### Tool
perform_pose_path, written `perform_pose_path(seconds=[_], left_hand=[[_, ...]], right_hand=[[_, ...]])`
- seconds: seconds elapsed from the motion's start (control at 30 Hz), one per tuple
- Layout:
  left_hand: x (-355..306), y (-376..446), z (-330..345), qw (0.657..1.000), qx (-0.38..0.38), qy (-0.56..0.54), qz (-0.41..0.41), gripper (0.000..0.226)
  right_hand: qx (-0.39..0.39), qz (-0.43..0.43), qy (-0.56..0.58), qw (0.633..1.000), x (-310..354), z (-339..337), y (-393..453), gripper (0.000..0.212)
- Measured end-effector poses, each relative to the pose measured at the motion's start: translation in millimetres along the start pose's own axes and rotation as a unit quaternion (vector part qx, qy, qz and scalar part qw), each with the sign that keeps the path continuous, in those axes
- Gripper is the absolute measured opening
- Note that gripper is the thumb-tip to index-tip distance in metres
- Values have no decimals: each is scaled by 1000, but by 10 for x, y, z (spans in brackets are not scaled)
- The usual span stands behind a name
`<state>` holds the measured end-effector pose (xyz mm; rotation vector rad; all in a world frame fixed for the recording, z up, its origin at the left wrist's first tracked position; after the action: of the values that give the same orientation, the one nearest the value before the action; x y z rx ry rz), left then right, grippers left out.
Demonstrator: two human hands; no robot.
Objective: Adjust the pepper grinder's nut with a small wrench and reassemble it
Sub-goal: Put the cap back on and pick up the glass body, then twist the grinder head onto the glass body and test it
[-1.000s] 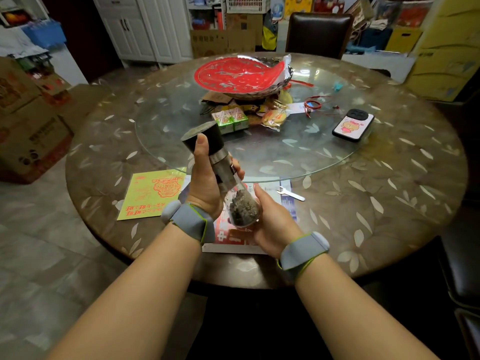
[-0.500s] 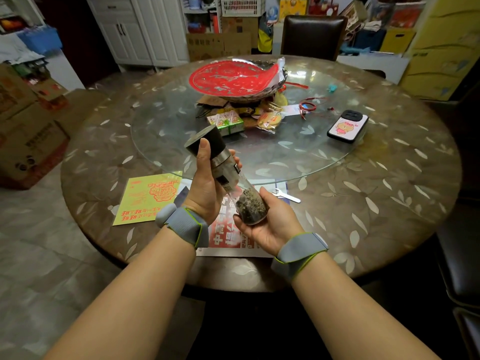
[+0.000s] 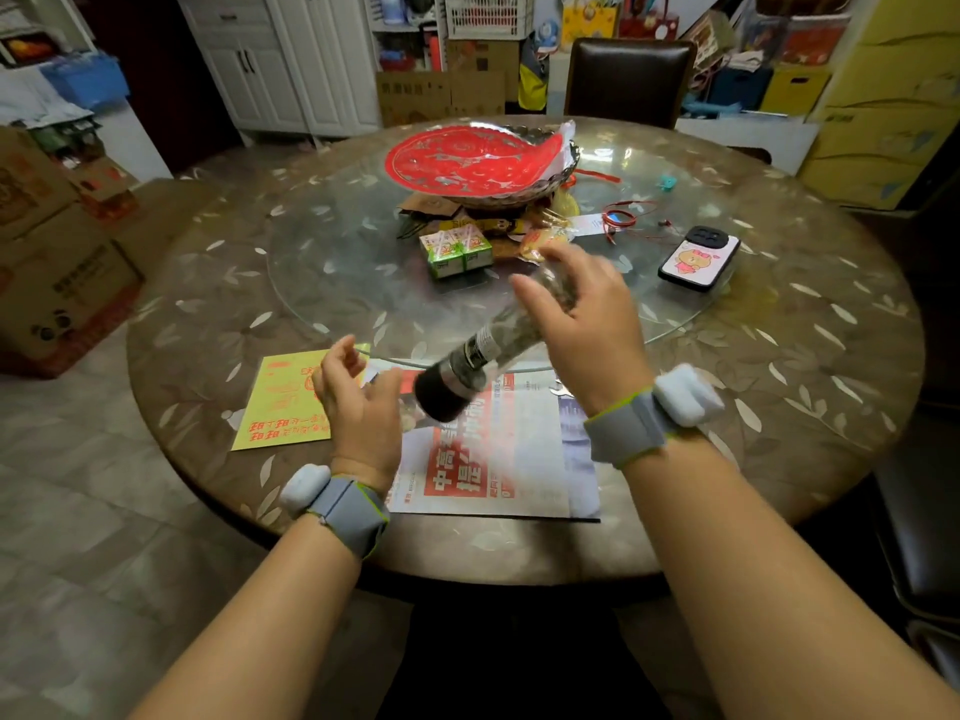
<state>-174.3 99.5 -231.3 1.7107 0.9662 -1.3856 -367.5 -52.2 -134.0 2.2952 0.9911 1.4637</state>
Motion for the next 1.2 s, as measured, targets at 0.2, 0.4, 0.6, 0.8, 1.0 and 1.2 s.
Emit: perform_pose_path(seconds=[0.2,0.4,0.6,0.8,1.0,1.2], left_hand=[[67,-106,390,974,175,140,31,83],[148,-233,617,961,252,114,16,113],[33,-244,666,969,207,131,43,97],[-65,-247,728,972,210,97,41,82],[-139,-256,882,955,283,79,40,67],[-122,-528,986,866,499,4,-21,33]], right_hand=[[71,-161,-173,969,641,263,166,52],[76,-159,-124,976,709,310,166,53],[42,-127,-46,990,678,227,198,52],[22,68,215,974,252,328,88,79],[93,138,351,921,74,667,-81,40],[234,143,478,834,253,793,-108,26]])
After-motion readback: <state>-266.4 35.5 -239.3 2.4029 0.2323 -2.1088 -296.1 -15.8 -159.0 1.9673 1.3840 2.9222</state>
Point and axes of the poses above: each hand's wrist, its own y-axis towards the middle knuckle, its own z-axis out of the palm, x = y × z, the point moved 9 cm from there along y, towards the middle knuckle, and after that the axes turned 6 degrees about -z, right-handed, at the moved point
